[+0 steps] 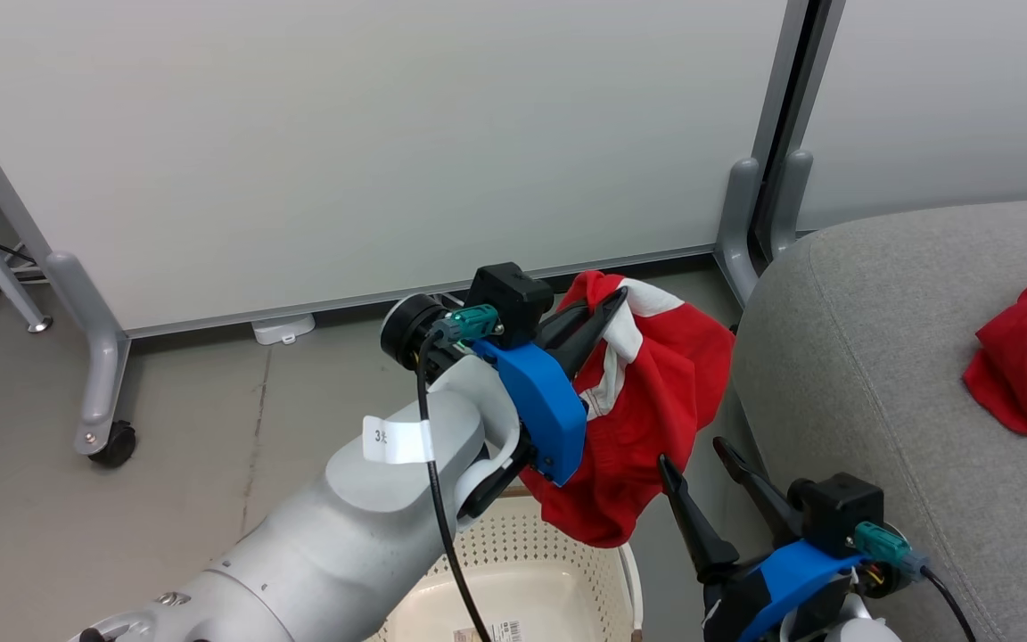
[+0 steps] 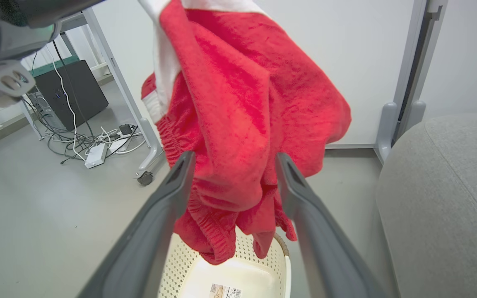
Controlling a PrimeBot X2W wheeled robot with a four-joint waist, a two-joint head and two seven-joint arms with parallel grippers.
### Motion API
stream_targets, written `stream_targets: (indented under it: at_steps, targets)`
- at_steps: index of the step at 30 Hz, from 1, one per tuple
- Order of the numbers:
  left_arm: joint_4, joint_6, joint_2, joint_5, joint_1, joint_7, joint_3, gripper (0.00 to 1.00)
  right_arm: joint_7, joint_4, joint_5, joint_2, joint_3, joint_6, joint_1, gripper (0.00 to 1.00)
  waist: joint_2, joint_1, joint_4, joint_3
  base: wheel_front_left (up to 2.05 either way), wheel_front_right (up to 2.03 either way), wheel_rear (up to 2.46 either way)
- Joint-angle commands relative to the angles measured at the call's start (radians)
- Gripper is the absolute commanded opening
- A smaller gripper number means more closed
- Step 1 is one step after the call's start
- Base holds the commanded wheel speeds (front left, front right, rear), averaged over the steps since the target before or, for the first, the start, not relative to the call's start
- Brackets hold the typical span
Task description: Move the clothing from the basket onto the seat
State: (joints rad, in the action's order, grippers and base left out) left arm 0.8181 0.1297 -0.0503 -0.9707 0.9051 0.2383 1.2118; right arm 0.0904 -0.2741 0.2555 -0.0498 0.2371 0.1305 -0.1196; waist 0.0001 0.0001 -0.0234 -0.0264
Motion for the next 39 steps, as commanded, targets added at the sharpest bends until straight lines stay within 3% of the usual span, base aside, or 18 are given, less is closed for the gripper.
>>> stream_targets:
  at_steps: [1,10,22,23,25,39]
  targets:
    - [0.002,0.001,0.000,-0.011,0.003,0.004,0.007,0.00,0.001,-0.005,0.001,-0.001,0.003,0.000,-0.015,1.00,-0.0001,-0.0001,0.000,0.002,0.00,0.00,0.00]
    - [-0.001,0.001,0.000,-0.032,0.016,0.011,0.025,0.00,-0.015,-0.078,-0.006,-0.001,0.040,0.000,-0.108,1.00,-0.0001,-0.0001,-0.002,0.014,0.00,0.00,0.00]
    - [-0.023,0.001,0.000,-0.057,0.016,0.012,0.051,0.00,-0.013,-0.301,0.040,-0.001,0.113,0.000,-0.300,1.00,-0.0001,-0.0001,0.005,0.019,0.00,0.00,0.00]
    - [-0.024,0.001,0.000,-0.058,0.017,0.012,0.052,0.00,-0.010,-0.318,0.047,-0.001,0.119,0.000,-0.312,0.58,-0.0001,-0.0001,0.004,0.019,0.00,0.00,0.00]
    - [-0.026,0.001,0.000,-0.059,0.017,0.012,0.055,0.00,-0.002,-0.342,0.058,-0.001,0.137,0.000,-0.332,0.00,-0.0001,-0.0001,0.004,0.019,0.00,0.00,0.00]
    - [-0.012,0.001,0.000,-0.071,0.013,0.014,0.066,0.00,0.055,-0.436,0.119,-0.001,0.199,0.000,-0.382,0.00,-0.0001,-0.0001,-0.009,0.011,0.00,0.00,0.00]
